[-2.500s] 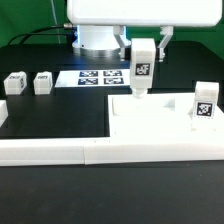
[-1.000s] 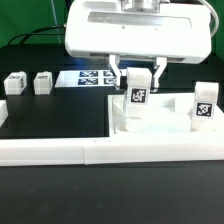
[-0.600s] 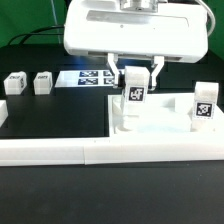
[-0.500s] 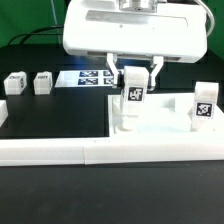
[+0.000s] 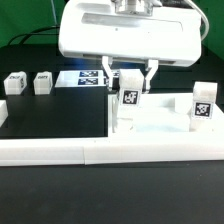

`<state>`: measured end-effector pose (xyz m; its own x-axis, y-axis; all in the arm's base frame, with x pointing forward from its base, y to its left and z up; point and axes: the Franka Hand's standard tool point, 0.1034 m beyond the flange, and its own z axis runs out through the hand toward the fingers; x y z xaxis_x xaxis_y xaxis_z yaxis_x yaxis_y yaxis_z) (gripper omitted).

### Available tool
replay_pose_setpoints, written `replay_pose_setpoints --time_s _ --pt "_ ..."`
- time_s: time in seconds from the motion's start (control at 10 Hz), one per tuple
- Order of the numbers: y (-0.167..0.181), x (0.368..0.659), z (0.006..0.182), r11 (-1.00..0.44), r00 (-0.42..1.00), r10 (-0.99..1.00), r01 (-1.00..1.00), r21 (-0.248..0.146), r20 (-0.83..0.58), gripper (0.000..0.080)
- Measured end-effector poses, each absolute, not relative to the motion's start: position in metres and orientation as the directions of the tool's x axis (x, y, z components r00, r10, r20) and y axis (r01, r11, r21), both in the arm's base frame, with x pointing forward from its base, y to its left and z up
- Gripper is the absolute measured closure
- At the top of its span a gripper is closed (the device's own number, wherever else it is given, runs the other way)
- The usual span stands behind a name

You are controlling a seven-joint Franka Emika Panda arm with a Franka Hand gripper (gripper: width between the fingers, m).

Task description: Assemble square table

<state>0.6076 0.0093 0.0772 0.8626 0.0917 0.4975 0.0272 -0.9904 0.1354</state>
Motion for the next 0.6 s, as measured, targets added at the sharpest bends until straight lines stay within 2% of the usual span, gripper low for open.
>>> replay_pose_setpoints --time_s 0.5,0.6 --pt "0.0113 0.6088 0.0734 -0.989 0.852 0.103 0.034 0.143 0.513 0.0506" --pt "0.0113 0.6088 0.0734 -0.989 0.852 0.104 0.035 0.143 0.512 0.0321"
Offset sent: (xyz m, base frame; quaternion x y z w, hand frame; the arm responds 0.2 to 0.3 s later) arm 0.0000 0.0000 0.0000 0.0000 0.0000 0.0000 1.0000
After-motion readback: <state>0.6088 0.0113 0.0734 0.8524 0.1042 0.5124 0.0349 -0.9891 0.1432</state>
